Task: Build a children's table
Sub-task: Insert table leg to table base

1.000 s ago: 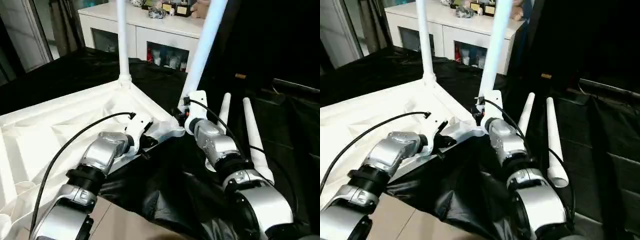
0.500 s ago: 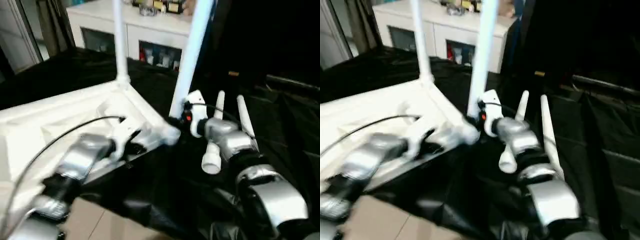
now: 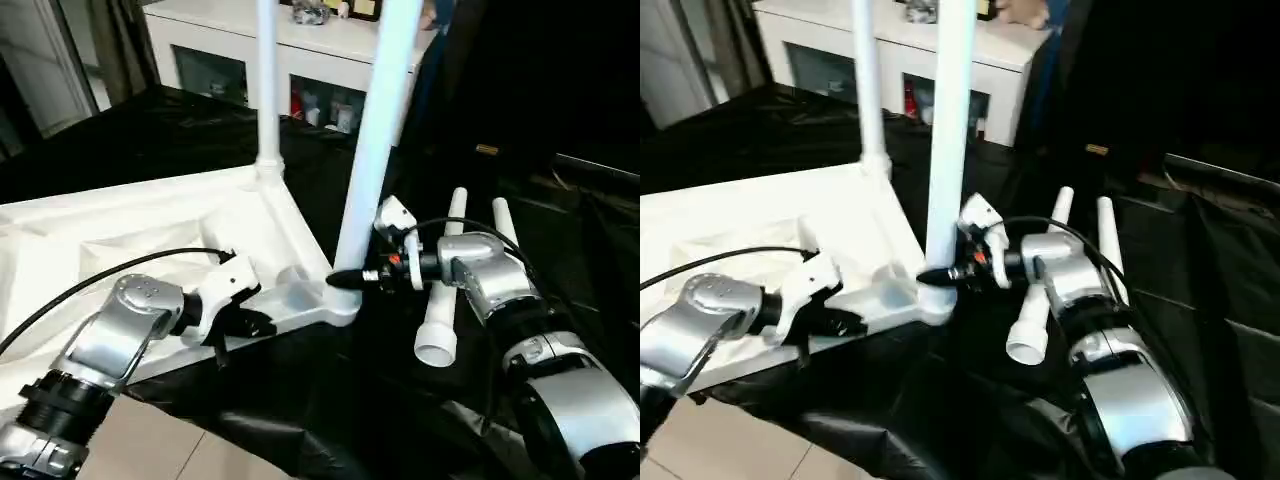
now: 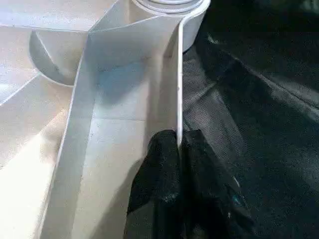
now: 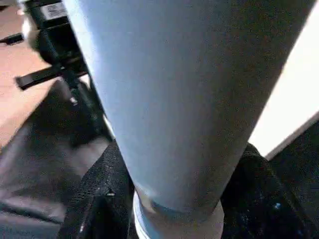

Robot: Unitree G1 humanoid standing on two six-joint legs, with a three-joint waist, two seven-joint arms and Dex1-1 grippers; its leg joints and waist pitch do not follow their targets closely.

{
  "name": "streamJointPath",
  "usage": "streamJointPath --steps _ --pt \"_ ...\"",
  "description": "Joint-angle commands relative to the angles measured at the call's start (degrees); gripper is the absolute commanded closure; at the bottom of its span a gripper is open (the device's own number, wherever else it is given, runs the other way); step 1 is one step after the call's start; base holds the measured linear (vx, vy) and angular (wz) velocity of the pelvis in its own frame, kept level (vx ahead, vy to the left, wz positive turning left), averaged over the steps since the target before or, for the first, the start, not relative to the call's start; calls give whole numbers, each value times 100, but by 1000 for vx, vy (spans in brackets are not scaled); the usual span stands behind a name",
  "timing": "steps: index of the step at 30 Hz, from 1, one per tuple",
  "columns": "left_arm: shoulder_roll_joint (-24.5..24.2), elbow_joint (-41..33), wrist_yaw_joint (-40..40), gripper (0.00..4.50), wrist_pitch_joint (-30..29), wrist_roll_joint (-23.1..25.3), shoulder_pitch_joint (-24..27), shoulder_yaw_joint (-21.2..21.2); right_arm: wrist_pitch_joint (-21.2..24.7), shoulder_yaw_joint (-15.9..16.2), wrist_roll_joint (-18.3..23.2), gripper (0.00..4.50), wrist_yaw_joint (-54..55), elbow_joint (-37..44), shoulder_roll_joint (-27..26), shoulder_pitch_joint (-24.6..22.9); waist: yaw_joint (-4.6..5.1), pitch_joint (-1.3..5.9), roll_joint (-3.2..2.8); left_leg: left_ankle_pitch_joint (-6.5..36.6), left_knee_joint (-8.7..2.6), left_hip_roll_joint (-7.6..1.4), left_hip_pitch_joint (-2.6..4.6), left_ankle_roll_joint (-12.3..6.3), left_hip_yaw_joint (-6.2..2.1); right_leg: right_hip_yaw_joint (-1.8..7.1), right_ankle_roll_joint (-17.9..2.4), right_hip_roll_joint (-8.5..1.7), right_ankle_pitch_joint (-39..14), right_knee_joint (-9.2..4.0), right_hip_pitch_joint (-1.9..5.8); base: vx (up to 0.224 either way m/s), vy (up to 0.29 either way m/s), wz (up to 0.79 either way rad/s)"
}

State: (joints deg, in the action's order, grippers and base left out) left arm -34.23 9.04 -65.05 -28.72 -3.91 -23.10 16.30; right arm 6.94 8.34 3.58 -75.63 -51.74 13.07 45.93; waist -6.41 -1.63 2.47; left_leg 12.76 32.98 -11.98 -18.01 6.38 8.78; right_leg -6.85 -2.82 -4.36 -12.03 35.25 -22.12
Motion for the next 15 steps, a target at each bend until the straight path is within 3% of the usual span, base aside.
streamJointPath --steps 1,3,6,7,9,11,12,13,15 --pt "-36 -163 49 450 128 -78 -144 -84 374 660 -308 261 -640 -468 -41 -487 -16 199 -110 724 -406 -198 -56 -305 34 409 -1232 -476 -825 -385 274 0 0 0" --pt "-53 -153 67 450 117 -74 -148 -77 342 668 -320 261 -671 -465 -28 -515 -28 188 -119 854 -421 -196 -58 -239 29 413 -1152 -476 -1124 -414 272 0 0 0" --pt "-28 -94 137 450 89 -31 -176 -75 335 634 -333 261 -614 -481 -42 -534 -21 200 -110 806 -427 -197 -68 -194 15 415 -1092 -471 -1145 -409 278 0 0 0" --pt "169 179 539 450 -102 146 -320 -97 294 319 -342 261 464 -722 -282 -459 -16 205 -122 738 -425 -193 -76 -189 14 417 -1095 -467 -1052 -397 278 0 0 0" --pt "319 345 762 450 -225 182 -413 -142 246 156 -349 261 1129 -875 -413 -392 7 177 -110 819 -442 -175 -67 -116 18 424 -1054 -460 -1212 -430 261 0 0 0" --pt "602 625 1183 450 -417 225 -579 -236 302 -77 -331 261 2171 -1098 -594 -292 18 147 -115 1151 -456 -151 -23 46 13 424 -844 -475 -2009 -518 218 0 0 0" --pt "710 730 1345 450 -500 240 -643 -273 344 -162 -320 261 2558 -1179 -658 -255 22 146 -117 1244 -467 -155 -13 91 -4 419 -777 -481 -2199 -531 220 0 0 0" --pt "974 998 1708 450 -649 266 -814 -339 645 -431 -229 261 3668 -1397 -808 -138 42 145 -107 1316 -487 -148 -38 128 -23 410 -636 -485 -2478 -556 241 -53 -5 -4" --pt "1168 1234 1956 450 -723 311 -967 -350 681 -586 -162 261 4289 -1497 -931 -83 36 145 -122 1491 -488 -136 -3 162 -44 396 -486 -492 -2754 -600 212 -27 -3 -2"
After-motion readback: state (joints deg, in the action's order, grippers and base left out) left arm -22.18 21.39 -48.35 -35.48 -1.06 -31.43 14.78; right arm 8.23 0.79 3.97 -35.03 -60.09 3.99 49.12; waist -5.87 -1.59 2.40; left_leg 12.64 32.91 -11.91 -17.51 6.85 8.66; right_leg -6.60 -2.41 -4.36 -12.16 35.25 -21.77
